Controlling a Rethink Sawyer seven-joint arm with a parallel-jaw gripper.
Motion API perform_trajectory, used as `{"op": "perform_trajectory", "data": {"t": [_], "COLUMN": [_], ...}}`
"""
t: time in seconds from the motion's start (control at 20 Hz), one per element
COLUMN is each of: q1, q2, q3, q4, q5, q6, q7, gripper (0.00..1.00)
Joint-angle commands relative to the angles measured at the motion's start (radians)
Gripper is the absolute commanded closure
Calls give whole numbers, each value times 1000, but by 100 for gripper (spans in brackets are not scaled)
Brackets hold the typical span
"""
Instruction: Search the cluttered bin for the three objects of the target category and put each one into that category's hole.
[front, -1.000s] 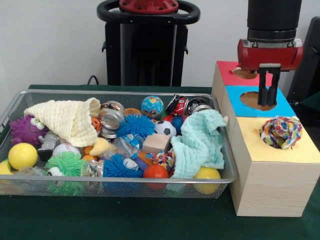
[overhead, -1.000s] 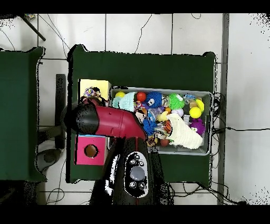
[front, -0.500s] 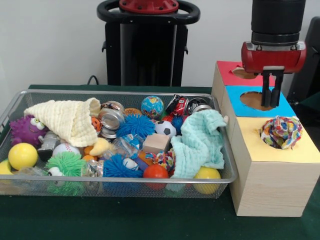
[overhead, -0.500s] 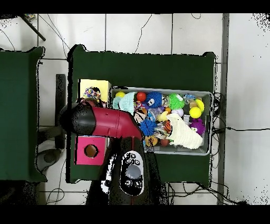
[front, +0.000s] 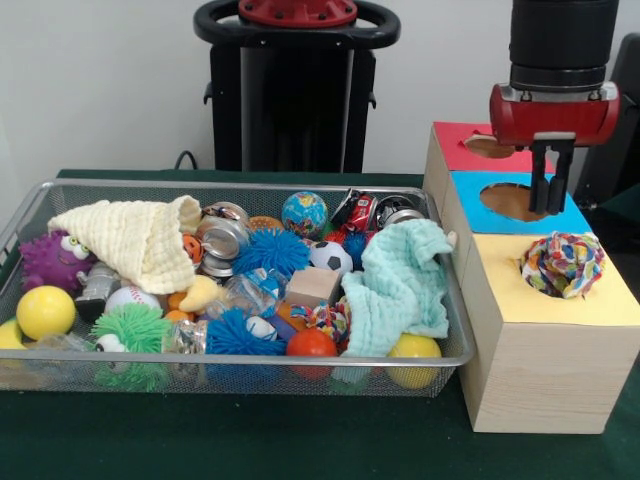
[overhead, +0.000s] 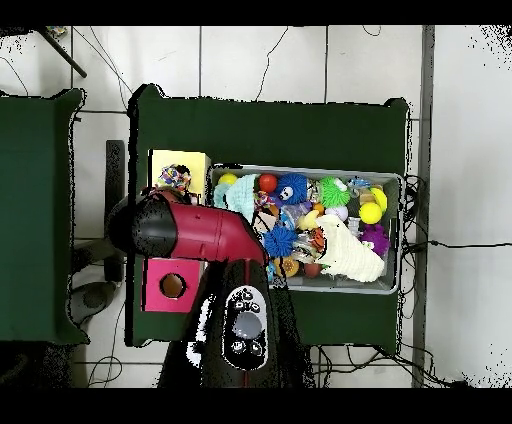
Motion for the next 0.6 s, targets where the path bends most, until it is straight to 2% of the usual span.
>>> {"op": "perform_trajectory", "data": {"t": [0.05,0.6], "q1": [5,18], "q2": [43,52], "q3": [46,36], "q4": [-15,-42], "q5": [5,9], "q6": [-40,-51], "q7": [178,186], "gripper": [100,100]}}
